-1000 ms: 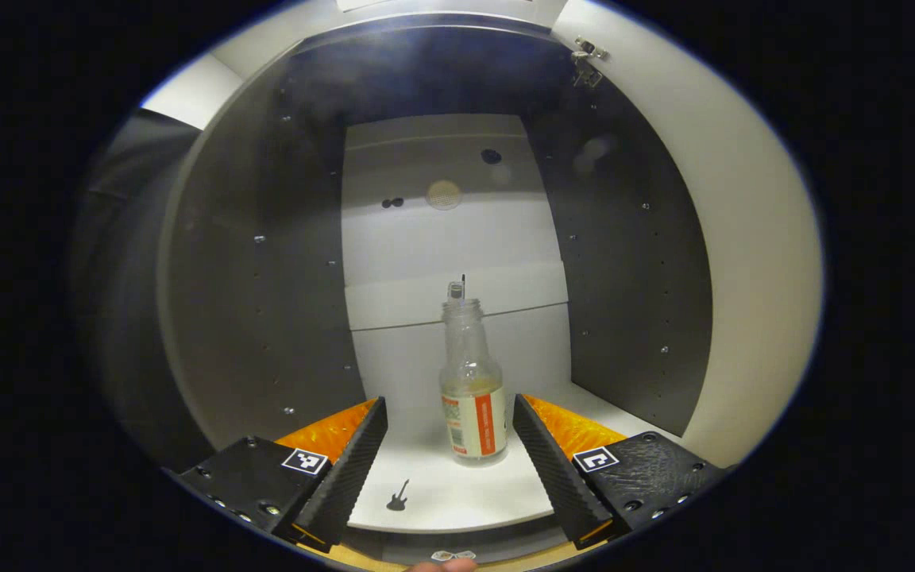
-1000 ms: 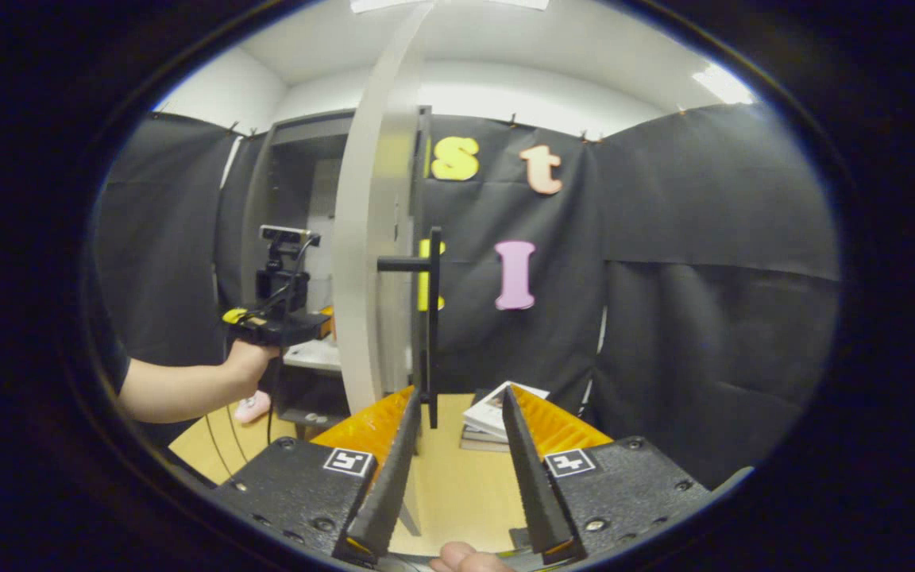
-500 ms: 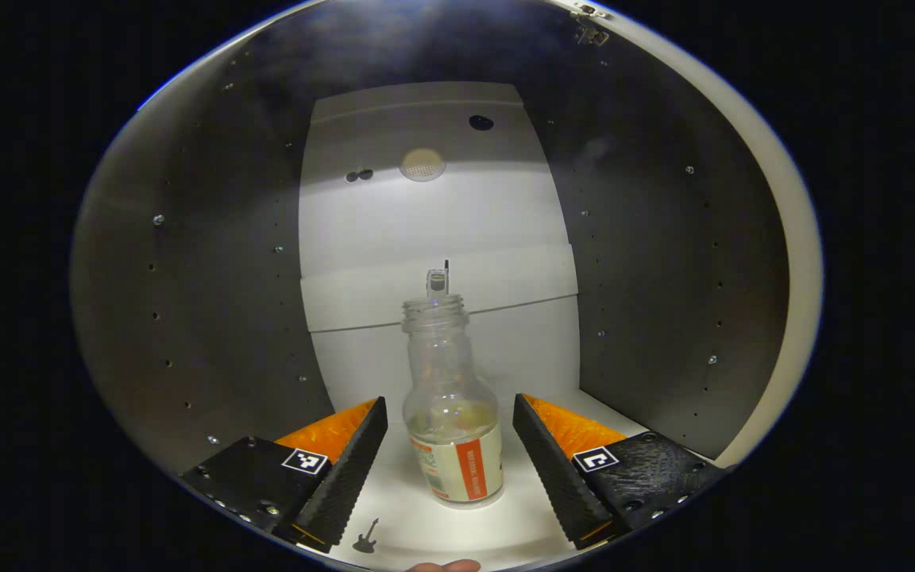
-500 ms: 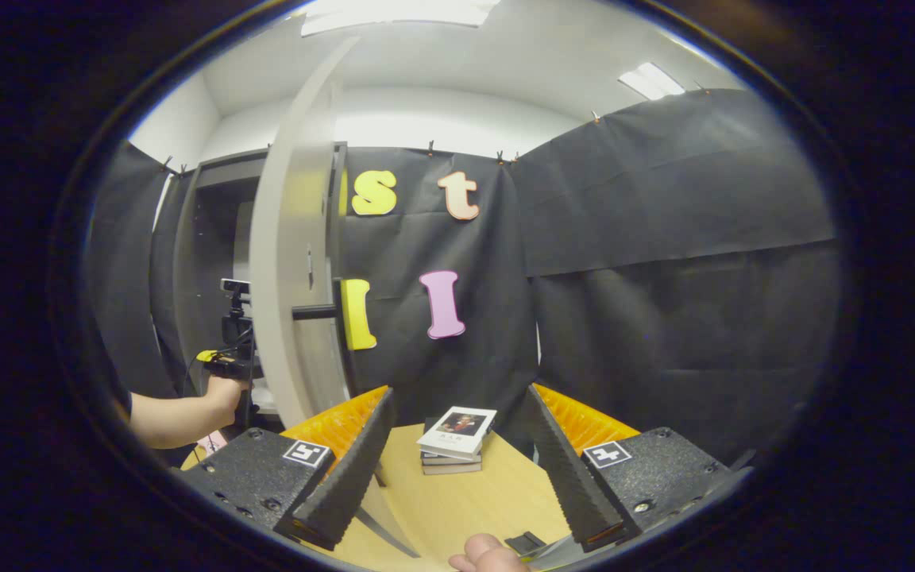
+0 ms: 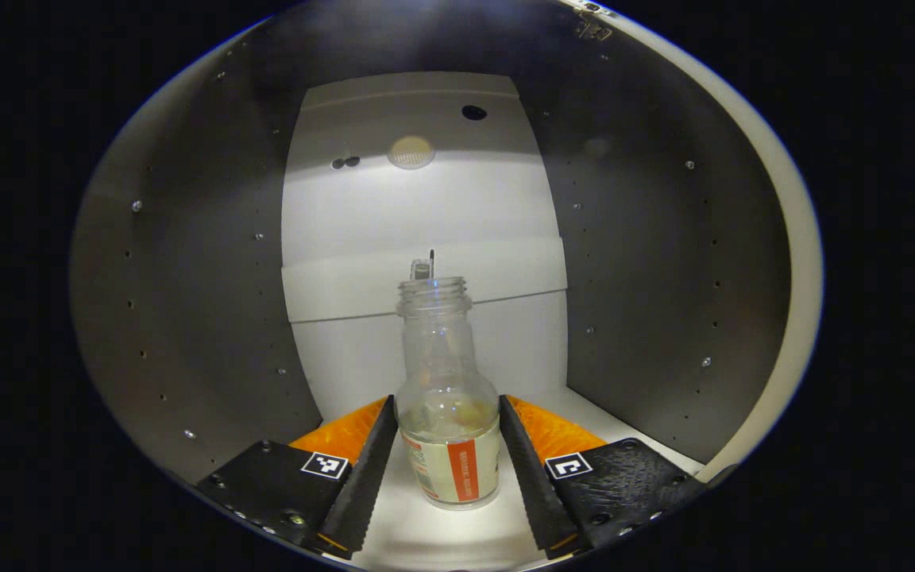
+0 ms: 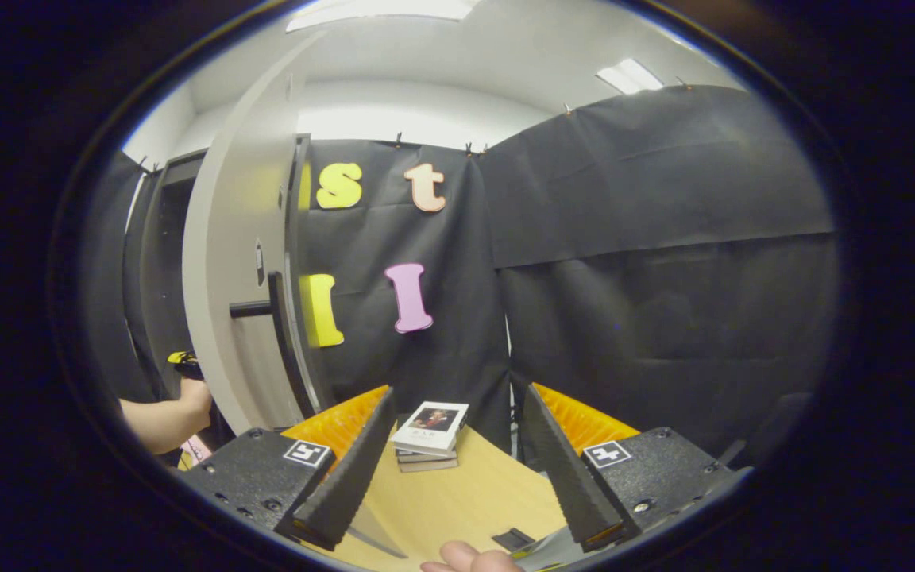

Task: Open the cabinet door with the right hand, grasp the bottle in the cabinet with the left hand and place it on the coaster, then close the cabinet door with the right hand.

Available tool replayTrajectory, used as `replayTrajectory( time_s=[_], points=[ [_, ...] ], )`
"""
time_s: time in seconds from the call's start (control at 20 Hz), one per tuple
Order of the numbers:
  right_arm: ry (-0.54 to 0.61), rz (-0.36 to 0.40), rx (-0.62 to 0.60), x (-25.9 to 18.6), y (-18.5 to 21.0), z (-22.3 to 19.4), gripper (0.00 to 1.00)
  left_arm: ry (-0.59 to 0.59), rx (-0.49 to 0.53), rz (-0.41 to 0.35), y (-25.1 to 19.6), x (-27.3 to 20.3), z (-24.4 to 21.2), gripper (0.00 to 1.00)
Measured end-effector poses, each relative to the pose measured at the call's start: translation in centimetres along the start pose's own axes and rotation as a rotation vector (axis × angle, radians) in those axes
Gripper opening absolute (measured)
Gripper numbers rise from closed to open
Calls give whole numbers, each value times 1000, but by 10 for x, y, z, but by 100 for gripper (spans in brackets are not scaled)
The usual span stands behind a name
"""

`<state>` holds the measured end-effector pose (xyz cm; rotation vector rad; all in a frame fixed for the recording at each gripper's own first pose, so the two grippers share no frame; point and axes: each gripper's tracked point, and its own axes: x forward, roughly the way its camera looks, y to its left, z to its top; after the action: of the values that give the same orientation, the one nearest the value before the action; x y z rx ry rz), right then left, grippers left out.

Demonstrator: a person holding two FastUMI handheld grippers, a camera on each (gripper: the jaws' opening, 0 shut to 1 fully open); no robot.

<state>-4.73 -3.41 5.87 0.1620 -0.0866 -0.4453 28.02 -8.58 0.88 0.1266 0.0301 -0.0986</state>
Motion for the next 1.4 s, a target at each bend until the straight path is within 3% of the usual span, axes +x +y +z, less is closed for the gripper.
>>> replayTrajectory(
  time_s=[0.4,0.5,0.65,0.9,1.2,1.4],
  points=[
    [31,225,-3,22,-7,5,100,-17,-79,-23,-13,-42,16,75],
    [54,290,-10,26,-13,1,100,-35,-77,-12,-20,-73,30,75],
    [85,397,-24,30,-12,-7,100,-82,-141,-77,-32,-126,38,75],
    [163,556,15,43,1,-32,100,-42,-90,45,6,-209,8,75],
    [196,564,75,47,17,-41,98,23,-112,193,68,-290,-65,75],
    [217,548,2,38,33,-59,99,83,-152,280,96,-312,-134,75]
  ],
)
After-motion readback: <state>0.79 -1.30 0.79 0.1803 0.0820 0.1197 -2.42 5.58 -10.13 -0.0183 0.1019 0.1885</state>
